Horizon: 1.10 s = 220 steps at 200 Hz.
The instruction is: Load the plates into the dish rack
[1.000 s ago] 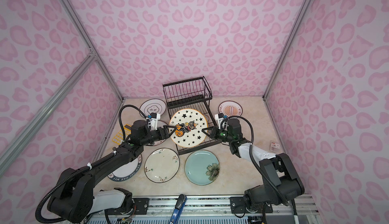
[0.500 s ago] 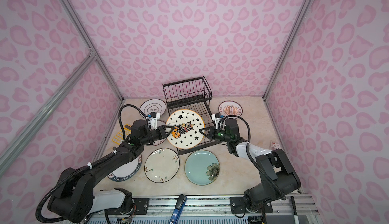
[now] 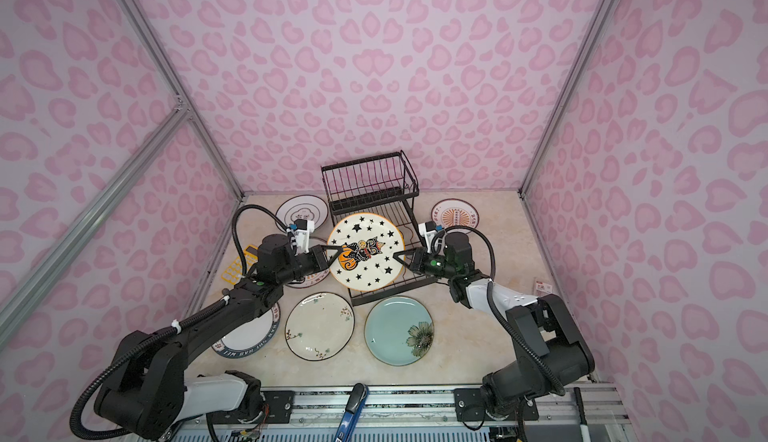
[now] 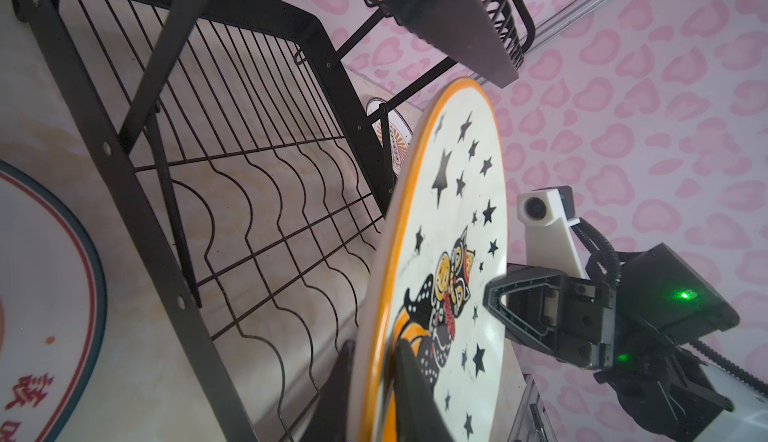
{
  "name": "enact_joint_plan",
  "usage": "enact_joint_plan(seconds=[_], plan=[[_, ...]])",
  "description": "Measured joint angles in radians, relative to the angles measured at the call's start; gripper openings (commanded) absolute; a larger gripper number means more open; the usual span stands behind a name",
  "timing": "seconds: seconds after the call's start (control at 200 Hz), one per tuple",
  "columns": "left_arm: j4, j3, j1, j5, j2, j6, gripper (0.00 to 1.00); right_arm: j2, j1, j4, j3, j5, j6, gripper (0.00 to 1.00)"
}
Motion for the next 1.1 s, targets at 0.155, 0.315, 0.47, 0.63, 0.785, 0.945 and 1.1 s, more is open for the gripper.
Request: enact_joint_plan(seconds=[0.155,0.315,0.47,0.63,0.785,0.945,1.1], plan=[[0.007,0.0,0.0,0.0,0.0,-0.007,0.02,0.0,0.0,0.0,0.0,0.002,0.002,0.03],[0.023,-0.003,0.0,0.001,-0.002,-0.018,0.02,-0.001,0.0,0.002,0.0,0.003,0.012,0.12],[0.058,-0.037,-0.002,0.005,-0.029,-0.023,0.02,-0.001,0.003,0.006,-0.001,0.01,0.024,0.17],[0.097,-0.073,-0.002,-0.005,-0.063,-0.04,0.02,0.008,0.013,0.045,-0.005,0.011,0.051,0.2],[0.146,-0.111,-0.005,-0.037,-0.08,-0.07,0.02,0.031,0.029,0.097,-0.008,0.018,0.084,0.23],[0.158,-0.116,-0.006,-0.063,-0.086,-0.081,0.02,0.052,0.049,0.135,-0.008,0.032,0.103,0.23],[0.158,-0.116,-0.009,-0.075,-0.09,-0.081,0.02,0.066,0.066,0.146,-0.006,0.044,0.127,0.29]])
